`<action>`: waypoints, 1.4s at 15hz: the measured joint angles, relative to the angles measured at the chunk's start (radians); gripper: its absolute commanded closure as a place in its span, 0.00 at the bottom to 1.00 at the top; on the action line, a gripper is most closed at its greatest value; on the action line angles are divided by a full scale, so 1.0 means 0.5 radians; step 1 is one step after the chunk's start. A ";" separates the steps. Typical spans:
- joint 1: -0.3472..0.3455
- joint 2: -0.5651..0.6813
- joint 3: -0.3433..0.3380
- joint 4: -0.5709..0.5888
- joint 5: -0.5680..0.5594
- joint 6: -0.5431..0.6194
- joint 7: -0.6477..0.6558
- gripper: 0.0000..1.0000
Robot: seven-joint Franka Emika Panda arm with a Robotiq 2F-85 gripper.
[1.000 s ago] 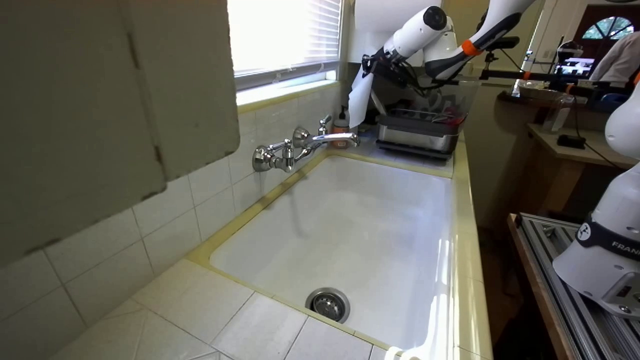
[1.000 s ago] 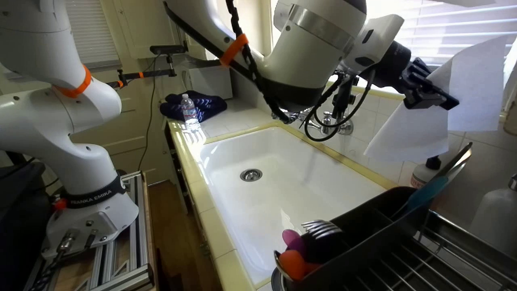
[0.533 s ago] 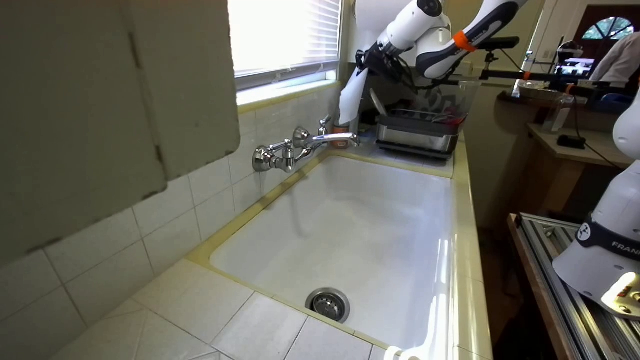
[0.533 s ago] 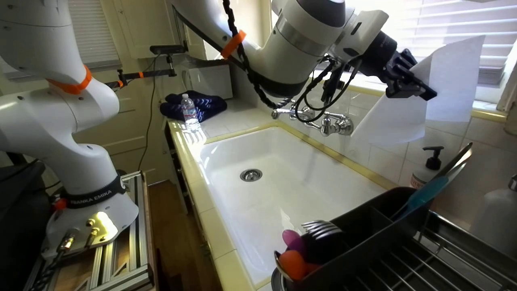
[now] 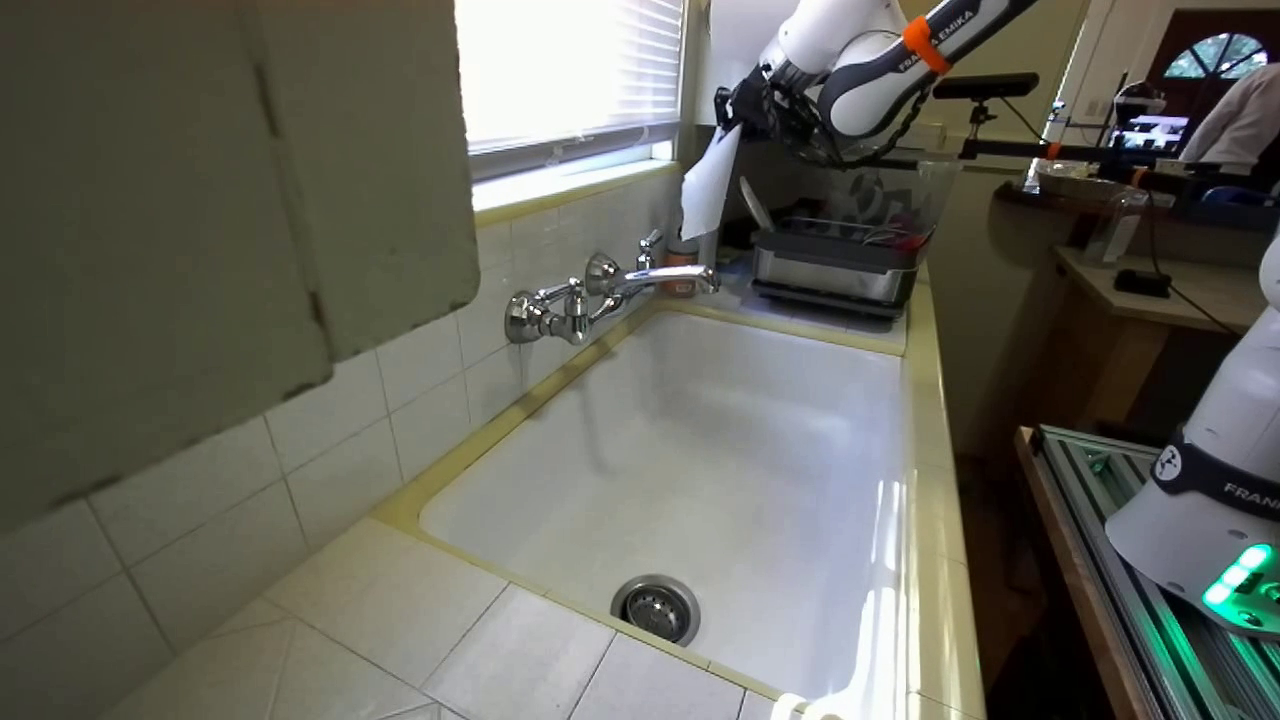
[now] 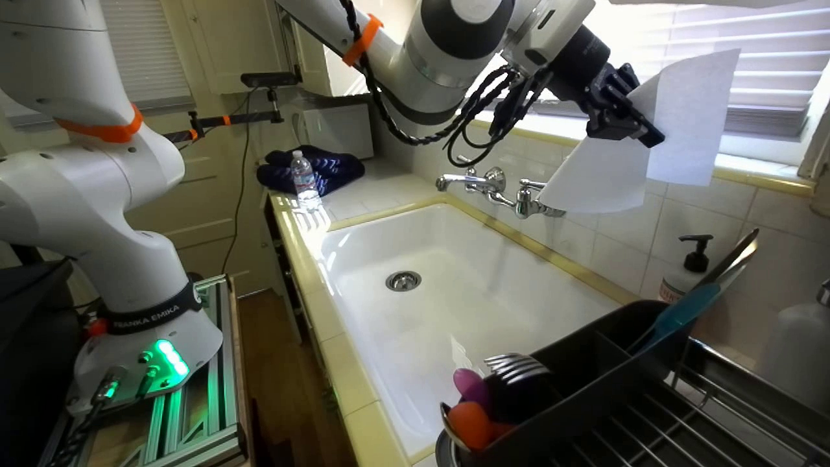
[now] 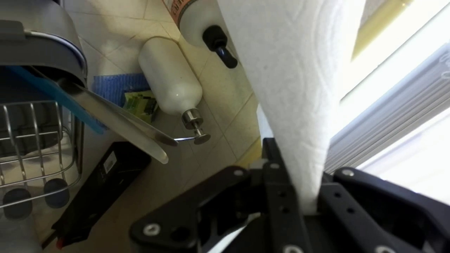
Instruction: Get a piece of paper towel on the right
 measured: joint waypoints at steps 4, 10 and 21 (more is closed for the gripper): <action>-0.010 -0.161 0.115 -0.091 0.343 -0.277 -0.348 1.00; 0.318 -0.365 -0.148 -0.120 0.885 -0.696 -0.935 1.00; 0.730 -0.588 -0.451 -0.117 1.244 -1.425 -1.516 1.00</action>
